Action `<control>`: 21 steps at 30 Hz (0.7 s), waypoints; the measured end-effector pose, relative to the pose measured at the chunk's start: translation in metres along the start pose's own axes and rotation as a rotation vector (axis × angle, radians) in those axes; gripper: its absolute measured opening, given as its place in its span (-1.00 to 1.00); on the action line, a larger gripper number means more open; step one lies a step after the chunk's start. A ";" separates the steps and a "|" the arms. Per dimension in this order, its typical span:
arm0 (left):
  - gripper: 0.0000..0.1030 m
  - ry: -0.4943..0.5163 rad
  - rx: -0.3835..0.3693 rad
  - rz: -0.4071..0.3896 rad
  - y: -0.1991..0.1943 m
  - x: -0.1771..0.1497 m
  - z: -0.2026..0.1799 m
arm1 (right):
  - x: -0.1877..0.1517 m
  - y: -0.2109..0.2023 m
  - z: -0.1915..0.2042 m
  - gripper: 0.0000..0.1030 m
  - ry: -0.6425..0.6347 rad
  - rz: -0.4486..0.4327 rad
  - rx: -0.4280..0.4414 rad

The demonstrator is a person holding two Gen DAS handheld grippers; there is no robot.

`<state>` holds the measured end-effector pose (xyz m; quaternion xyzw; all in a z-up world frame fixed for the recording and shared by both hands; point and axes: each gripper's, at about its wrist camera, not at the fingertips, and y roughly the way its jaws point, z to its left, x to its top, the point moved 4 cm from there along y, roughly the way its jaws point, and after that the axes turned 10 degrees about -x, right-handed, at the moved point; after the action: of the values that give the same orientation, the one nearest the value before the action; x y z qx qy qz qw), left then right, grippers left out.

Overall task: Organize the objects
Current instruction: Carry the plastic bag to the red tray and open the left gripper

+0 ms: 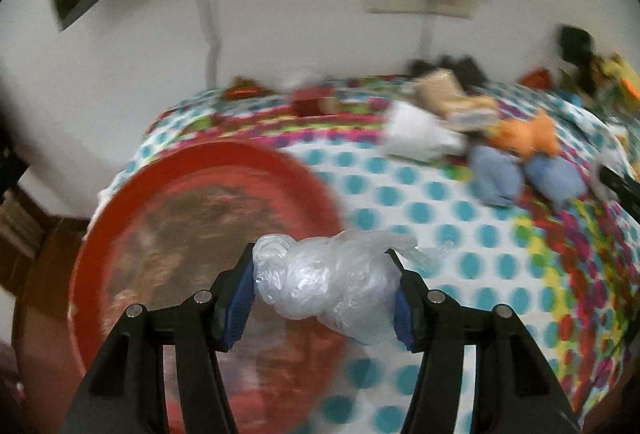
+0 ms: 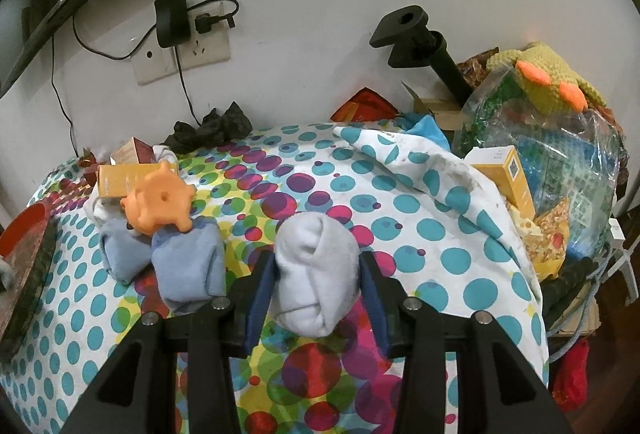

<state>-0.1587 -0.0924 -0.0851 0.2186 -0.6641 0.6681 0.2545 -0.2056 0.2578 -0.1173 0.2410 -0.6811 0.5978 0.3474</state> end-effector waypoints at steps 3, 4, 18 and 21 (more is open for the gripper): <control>0.07 -0.046 0.058 0.002 -0.003 -0.002 0.043 | 0.000 0.002 0.000 -0.16 0.002 0.008 -0.003; 0.07 -0.062 0.073 0.007 -0.003 -0.003 0.056 | 0.000 0.002 -0.001 -0.16 0.007 0.011 -0.006; 0.09 -0.243 0.219 0.097 0.013 -0.040 0.192 | -0.001 0.008 -0.002 -0.16 0.007 0.038 -0.030; 0.12 -0.256 0.218 0.111 0.017 -0.043 0.205 | -0.002 0.009 -0.002 -0.16 0.004 0.043 -0.036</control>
<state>-0.1456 -0.2991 -0.1211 0.2915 -0.6256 0.7159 0.1054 -0.2107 0.2614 -0.1243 0.2186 -0.6961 0.5933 0.3402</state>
